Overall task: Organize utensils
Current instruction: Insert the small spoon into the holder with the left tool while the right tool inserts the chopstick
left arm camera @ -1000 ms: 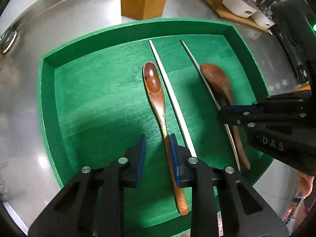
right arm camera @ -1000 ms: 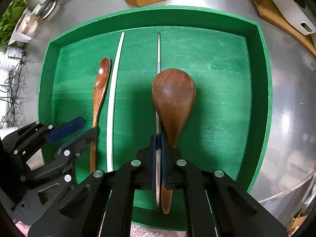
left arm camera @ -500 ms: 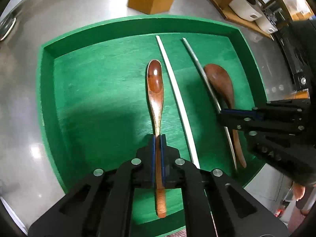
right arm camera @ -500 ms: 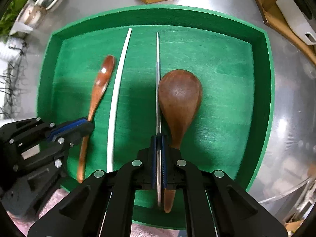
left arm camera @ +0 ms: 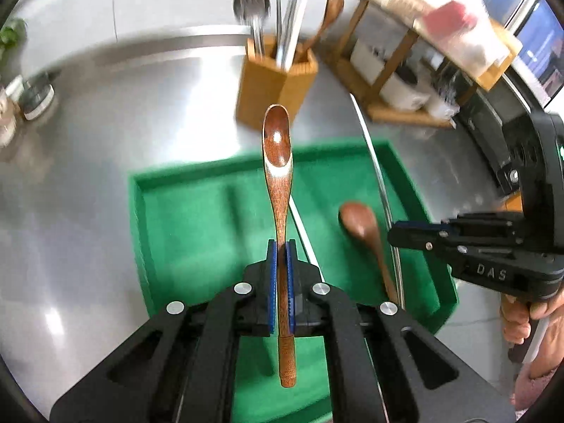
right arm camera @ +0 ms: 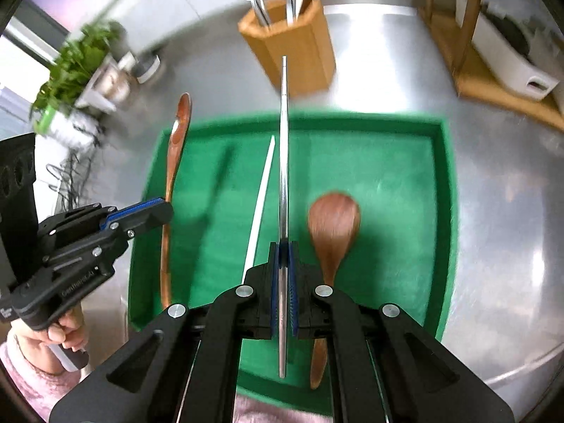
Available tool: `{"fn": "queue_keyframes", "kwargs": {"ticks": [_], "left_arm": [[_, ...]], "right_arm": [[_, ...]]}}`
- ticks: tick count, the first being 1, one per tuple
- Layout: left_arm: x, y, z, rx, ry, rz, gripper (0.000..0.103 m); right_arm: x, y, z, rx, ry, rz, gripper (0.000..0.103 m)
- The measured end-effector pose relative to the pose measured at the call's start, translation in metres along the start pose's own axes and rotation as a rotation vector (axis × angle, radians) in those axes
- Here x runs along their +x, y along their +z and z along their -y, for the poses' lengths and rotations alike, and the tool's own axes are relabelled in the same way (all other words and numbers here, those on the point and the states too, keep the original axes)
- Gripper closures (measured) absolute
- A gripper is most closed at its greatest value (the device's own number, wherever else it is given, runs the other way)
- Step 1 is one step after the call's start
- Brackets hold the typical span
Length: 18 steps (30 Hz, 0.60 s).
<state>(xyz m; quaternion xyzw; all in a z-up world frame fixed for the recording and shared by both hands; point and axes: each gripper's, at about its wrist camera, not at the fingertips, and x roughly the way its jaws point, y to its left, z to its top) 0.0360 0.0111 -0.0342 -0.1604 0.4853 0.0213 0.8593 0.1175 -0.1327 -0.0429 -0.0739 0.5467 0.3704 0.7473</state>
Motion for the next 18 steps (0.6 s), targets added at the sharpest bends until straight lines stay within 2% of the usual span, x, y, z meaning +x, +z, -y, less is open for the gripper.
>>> {"fn": "queue_keyframes", "kwargs": {"ticks": [5,10,18], "left_arm": [[-0.017,0.008,-0.003,-0.005,-0.014,0.193,0.099],[-0.034,0.016,-0.009,-0.03,-0.017,0.356,0.099],[-0.05,0.058,-0.015,-0.066,-0.035,0.584,0.099]], "right_arm": [[-0.014,0.002,0.009,-0.012,-0.017,0.208,0.098],[-0.03,0.012,0.015,-0.006,-0.024,0.363,0.098],[-0.056,0.063,0.011,0.014,0.013,0.605,0.098]]}}
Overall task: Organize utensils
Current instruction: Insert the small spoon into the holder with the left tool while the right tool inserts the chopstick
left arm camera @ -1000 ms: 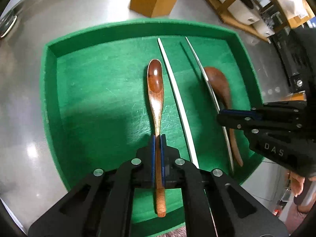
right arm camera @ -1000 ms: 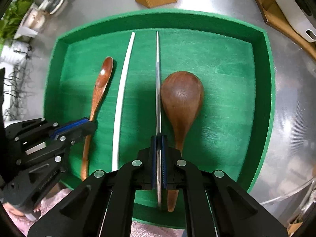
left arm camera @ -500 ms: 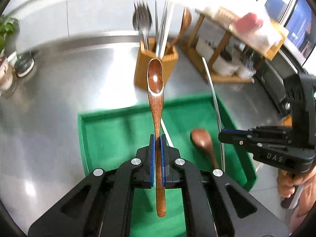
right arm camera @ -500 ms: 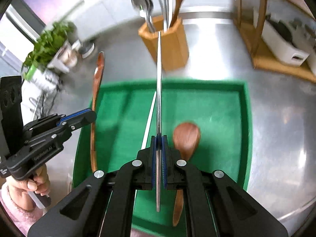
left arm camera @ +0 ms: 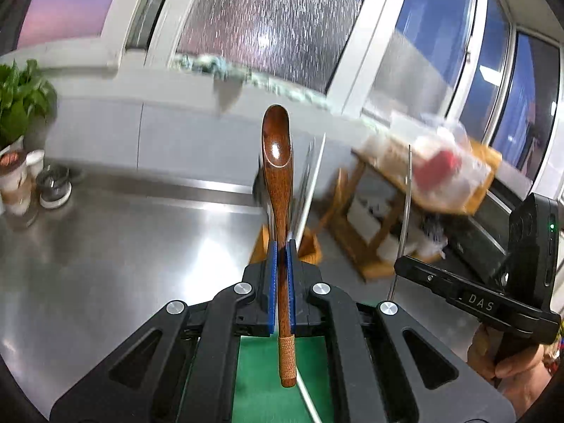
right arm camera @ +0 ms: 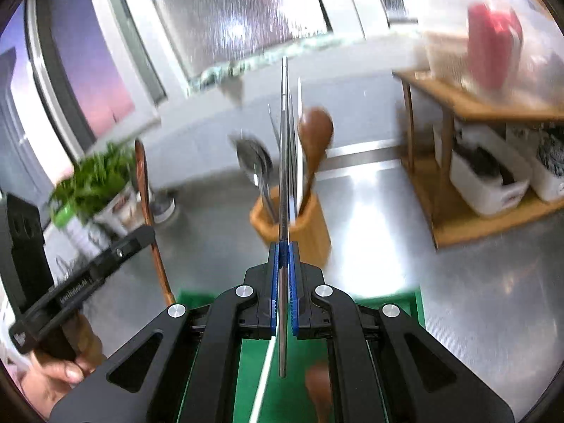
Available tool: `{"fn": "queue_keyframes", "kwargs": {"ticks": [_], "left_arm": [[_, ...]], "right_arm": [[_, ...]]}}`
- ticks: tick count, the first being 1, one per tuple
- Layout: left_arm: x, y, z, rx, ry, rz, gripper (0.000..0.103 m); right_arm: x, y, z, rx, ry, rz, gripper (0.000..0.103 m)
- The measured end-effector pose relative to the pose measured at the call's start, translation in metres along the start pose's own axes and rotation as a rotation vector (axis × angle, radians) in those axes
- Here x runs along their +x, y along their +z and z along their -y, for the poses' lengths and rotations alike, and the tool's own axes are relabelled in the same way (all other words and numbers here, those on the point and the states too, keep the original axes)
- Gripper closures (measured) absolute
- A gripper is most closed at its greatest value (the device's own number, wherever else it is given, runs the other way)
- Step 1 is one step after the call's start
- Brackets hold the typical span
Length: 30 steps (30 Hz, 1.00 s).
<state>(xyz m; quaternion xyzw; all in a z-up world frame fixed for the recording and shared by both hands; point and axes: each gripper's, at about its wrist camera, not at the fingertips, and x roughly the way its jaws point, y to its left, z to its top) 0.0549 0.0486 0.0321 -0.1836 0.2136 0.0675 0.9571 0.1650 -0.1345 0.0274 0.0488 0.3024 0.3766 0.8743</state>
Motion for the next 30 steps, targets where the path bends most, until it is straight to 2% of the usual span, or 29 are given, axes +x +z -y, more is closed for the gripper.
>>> {"fn": "queue_keyframes", "kwargs": {"ticks": [3,9,15,20,30], "left_arm": [[0.014,0.02,0.002,0.01,-0.004,0.071,0.099],[0.054,0.046,0.003,-0.01,-0.033,0.141,0.099],[0.095,0.053,0.002,0.0,-0.028,0.131,0.099],[0.119,0.047,-0.005,-0.015,-0.033,0.112,0.099],[0.127,0.01,-0.014,0.049,-0.098,0.059,0.099]], "right_arm": [[0.009,0.022,-0.004,0.006,0.003,0.078,0.098],[0.04,0.057,-0.014,-0.018,-0.018,0.178,0.098],[0.066,0.069,-0.015,-0.037,-0.035,0.19,0.098],[0.081,0.063,-0.013,-0.054,-0.044,0.172,0.098],[0.091,0.036,-0.003,-0.09,-0.039,0.114,0.098]]}}
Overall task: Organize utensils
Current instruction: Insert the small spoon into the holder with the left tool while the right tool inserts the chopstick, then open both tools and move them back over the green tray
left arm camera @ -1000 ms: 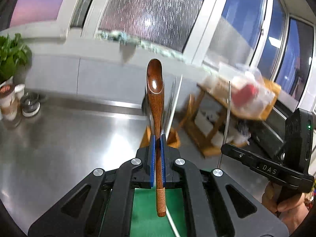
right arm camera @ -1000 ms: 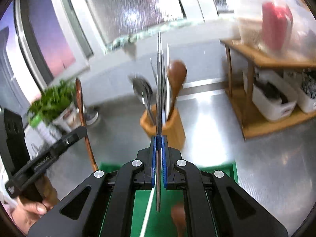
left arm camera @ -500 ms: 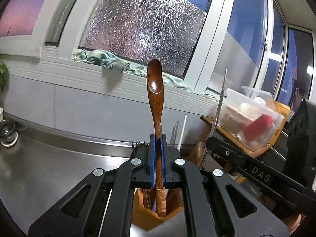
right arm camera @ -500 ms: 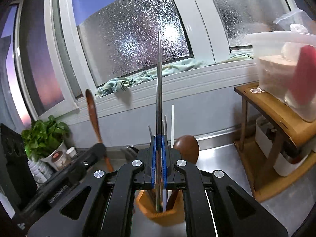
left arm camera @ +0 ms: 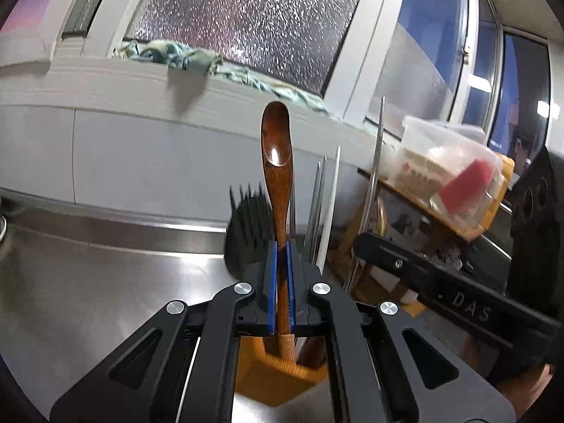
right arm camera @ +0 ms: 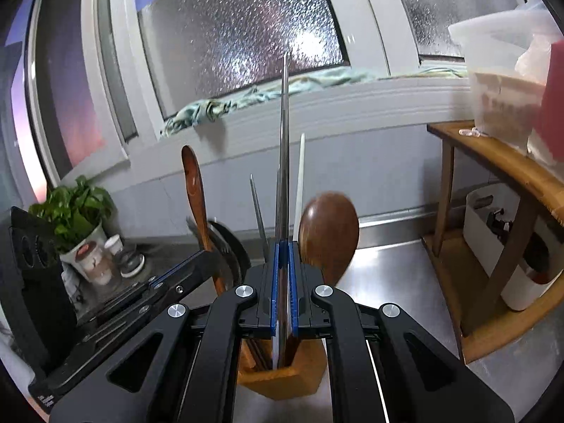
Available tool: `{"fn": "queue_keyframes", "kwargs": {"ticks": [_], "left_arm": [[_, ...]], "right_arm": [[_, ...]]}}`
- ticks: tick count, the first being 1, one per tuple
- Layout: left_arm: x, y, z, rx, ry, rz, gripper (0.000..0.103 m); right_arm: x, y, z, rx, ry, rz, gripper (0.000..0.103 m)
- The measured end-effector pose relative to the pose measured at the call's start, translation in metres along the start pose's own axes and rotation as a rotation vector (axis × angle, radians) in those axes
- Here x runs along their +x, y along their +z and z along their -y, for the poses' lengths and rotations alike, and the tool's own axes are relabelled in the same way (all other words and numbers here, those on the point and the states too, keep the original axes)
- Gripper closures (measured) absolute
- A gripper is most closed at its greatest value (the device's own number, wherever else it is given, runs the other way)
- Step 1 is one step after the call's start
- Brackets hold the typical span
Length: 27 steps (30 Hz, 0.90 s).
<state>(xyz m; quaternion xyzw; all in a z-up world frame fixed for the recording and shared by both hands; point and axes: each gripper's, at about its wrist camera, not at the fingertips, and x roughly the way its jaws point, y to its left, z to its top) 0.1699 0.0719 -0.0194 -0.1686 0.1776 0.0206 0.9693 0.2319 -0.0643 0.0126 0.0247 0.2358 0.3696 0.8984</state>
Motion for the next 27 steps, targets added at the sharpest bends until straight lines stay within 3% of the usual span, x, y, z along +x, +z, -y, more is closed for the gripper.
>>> {"fn": "queue_keyframes", "kwargs": {"ticks": [10,15,24,25,27], "left_arm": [[-0.003,-0.014,-0.017,-0.015,-0.027,-0.07,0.098],[-0.003,-0.022,-0.019,-0.011,-0.018,-0.135,0.091],[-0.036,-0.031,-0.029,-0.066,0.042,-0.182,0.062],[-0.04,-0.032,-0.03,-0.067,0.043,-0.199,0.055],[-0.047,-0.034,-0.03,-0.067,0.046,-0.251,0.043]], "right_arm": [[0.006,-0.025,0.007,-0.024,0.024,-0.112,0.097],[0.009,-0.034,0.01,-0.004,0.015,-0.161,0.094],[-0.019,-0.045,0.016,-0.007,-0.054,-0.22,0.093],[-0.025,-0.046,0.017,-0.014,-0.067,-0.23,0.089],[-0.032,-0.048,0.018,-0.008,-0.088,-0.264,0.059]]}}
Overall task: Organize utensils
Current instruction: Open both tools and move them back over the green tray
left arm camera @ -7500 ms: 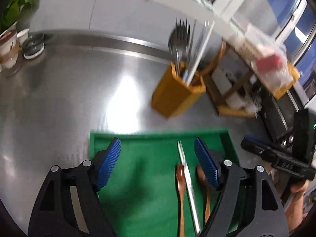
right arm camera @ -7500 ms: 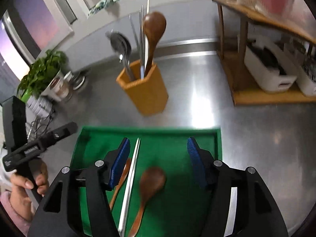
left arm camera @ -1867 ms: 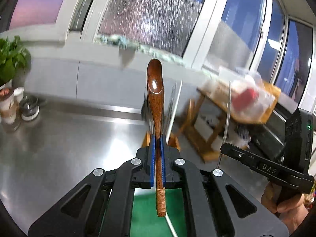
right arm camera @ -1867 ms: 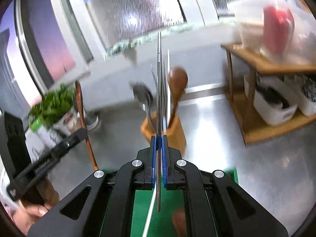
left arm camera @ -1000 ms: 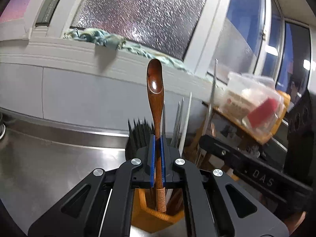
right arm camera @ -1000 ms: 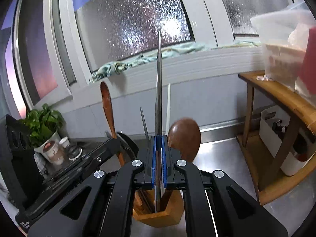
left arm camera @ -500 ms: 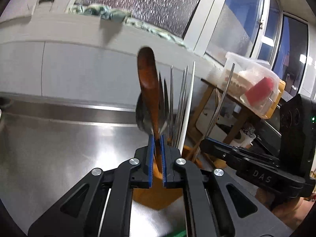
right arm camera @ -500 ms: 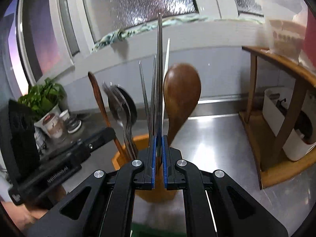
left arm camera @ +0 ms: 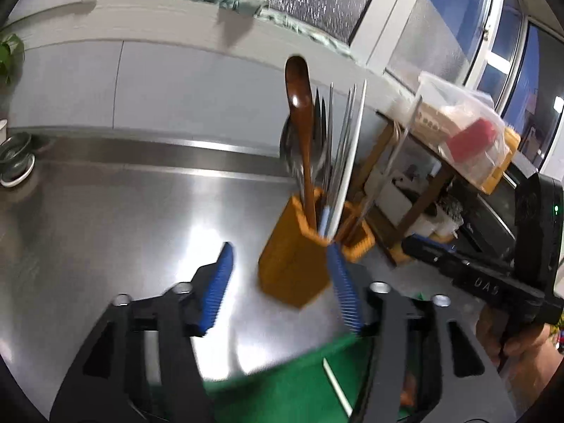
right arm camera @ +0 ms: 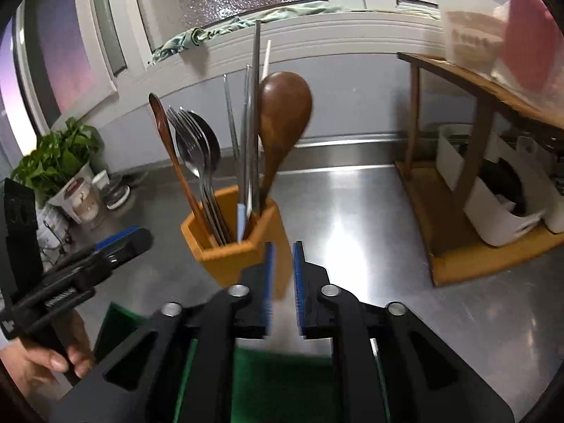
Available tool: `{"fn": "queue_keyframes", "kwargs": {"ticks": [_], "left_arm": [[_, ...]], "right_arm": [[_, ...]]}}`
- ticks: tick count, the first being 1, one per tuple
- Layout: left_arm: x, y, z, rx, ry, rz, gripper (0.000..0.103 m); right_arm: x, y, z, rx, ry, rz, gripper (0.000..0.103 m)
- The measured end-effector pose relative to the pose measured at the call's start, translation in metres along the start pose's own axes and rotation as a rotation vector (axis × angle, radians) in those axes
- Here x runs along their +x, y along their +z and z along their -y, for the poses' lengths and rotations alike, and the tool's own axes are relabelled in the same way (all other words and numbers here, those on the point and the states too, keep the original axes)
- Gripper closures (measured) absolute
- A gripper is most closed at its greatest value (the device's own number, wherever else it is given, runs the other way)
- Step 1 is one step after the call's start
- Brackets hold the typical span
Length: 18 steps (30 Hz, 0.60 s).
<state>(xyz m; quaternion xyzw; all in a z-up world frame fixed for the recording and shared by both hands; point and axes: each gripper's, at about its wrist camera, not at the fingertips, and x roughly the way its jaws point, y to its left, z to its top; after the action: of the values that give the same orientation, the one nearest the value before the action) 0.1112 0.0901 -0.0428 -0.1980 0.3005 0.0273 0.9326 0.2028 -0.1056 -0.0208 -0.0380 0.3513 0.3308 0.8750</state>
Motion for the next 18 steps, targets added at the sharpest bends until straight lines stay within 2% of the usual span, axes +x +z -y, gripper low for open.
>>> {"fn": "queue_keyframes", "kwargs": {"ticks": [1,5,8,11,18], "left_arm": [[-0.003,-0.002,-0.001,-0.002,0.008,-0.026,0.036],[-0.017,-0.013,-0.003,-0.043,0.062,-0.136,0.014],[-0.022,-0.023,0.0,-0.063,0.062,-0.218,0.013],[-0.028,-0.036,0.015,-0.048,0.09,-0.322,0.012],[-0.037,-0.063,0.042,-0.104,0.069,-0.484,0.012]], "right_arm": [[-0.005,-0.002,0.002,0.012,-0.002,-0.018,0.036],[-0.024,-0.012,0.003,0.012,0.0,-0.072,0.024],[-0.035,-0.02,0.005,0.011,0.005,-0.166,0.018],[-0.045,-0.032,0.006,-0.007,0.0,-0.278,0.016],[-0.075,-0.054,0.006,-0.024,0.043,-0.395,0.016]]}}
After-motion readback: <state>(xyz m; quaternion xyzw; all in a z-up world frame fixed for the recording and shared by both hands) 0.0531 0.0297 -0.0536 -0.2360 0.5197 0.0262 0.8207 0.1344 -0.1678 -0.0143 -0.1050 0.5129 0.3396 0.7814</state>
